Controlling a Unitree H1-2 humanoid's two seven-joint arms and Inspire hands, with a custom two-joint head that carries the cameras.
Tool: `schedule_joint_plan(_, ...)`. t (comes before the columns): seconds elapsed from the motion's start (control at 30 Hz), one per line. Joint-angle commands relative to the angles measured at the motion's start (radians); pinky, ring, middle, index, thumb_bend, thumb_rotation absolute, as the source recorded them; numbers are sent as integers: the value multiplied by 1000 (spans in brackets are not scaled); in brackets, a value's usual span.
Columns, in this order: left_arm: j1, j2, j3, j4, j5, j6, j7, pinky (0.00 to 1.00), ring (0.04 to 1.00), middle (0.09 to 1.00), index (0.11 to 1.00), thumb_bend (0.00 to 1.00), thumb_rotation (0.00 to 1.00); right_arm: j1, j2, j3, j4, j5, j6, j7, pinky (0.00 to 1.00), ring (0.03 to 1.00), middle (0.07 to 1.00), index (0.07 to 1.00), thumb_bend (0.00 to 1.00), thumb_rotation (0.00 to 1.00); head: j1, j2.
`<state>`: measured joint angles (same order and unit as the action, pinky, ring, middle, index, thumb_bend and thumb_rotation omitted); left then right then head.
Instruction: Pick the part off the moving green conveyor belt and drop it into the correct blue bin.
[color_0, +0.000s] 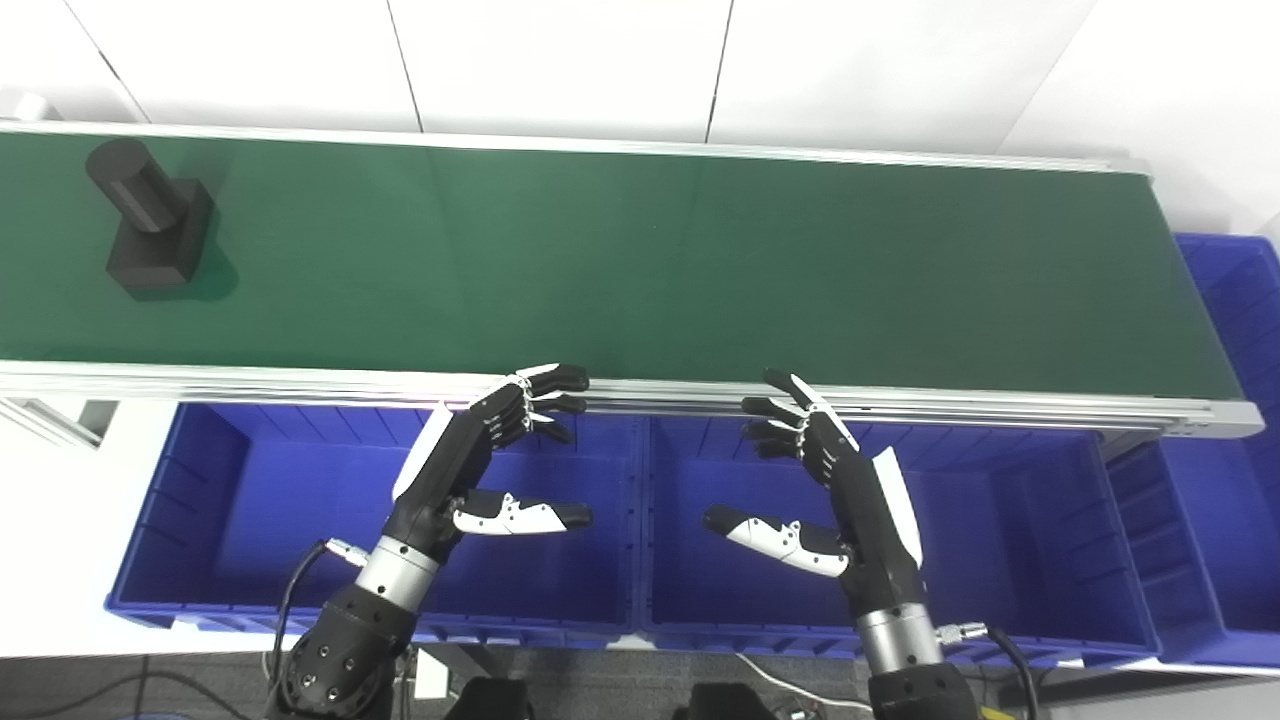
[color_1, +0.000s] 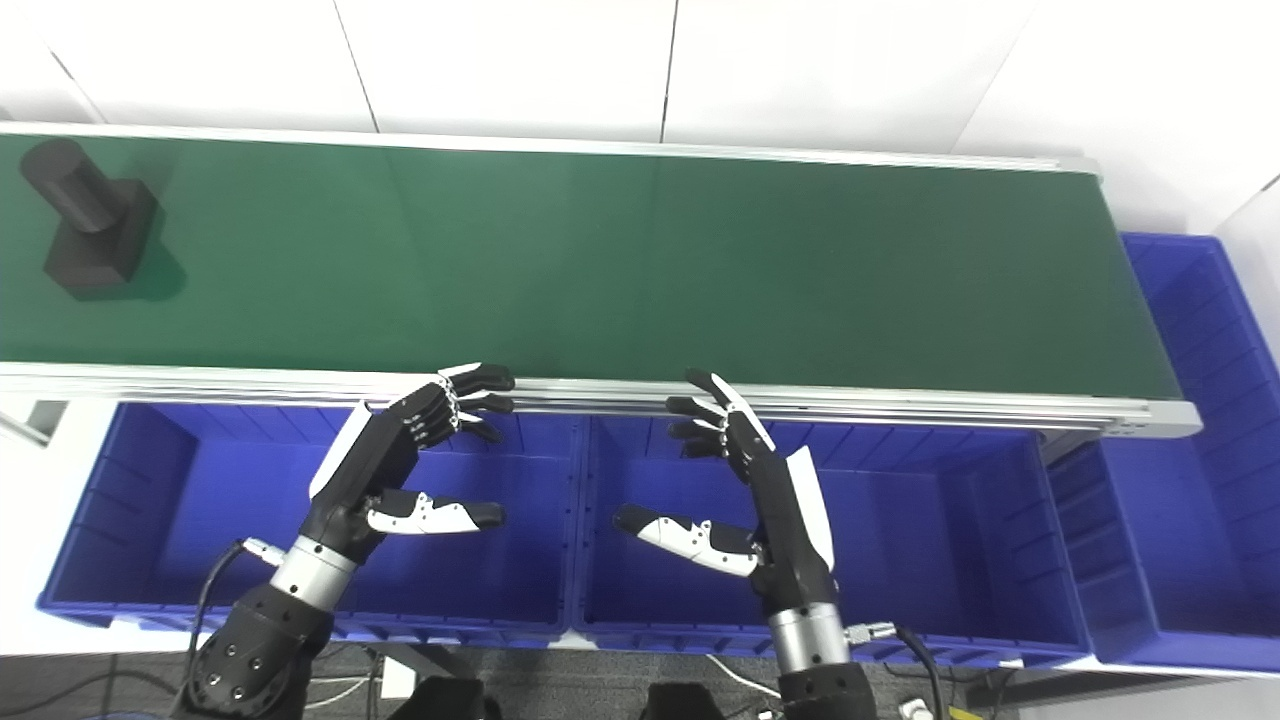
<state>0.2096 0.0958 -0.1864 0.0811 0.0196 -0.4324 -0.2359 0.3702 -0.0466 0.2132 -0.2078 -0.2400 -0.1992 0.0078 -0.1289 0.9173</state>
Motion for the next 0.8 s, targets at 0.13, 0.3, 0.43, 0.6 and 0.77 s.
schedule_joint_plan(0.13, -15, 6, 0, -27, -7, -38, 8, 582, 724, 790, 779, 794, 269, -5, 4, -1, -34, 5, -22, 1, 666, 712, 774, 876, 742, 283, 1, -1)
schedule_joint_plan(0.3, -14, 5, 1, -27, -12, -38, 5, 583, 723, 790, 779, 795, 266, -5, 4, -1, -32, 10, -26, 2, 669, 713, 776, 877, 740, 283, 1, -1)
schedule_joint_plan(0.43, -15, 6, 0, -27, -11, -38, 5, 582, 722, 793, 780, 792, 264, -5, 4, -1, -33, 11, -23, 3, 672, 715, 776, 877, 741, 279, 1, -1)
schedule_joint_plan(0.6, -14, 5, 0, -28, -7, -38, 9, 580, 722, 792, 779, 794, 268, -5, 4, 0, -36, 6, -19, 3, 668, 713, 775, 877, 740, 287, 1, 1)
schedule_joint_plan(0.77, -14, 4, 1, -27, -13, -38, 5, 581, 727, 793, 779, 792, 267, -5, 6, -1, -34, 16, -20, 3, 671, 715, 775, 875, 745, 277, 2, 1)
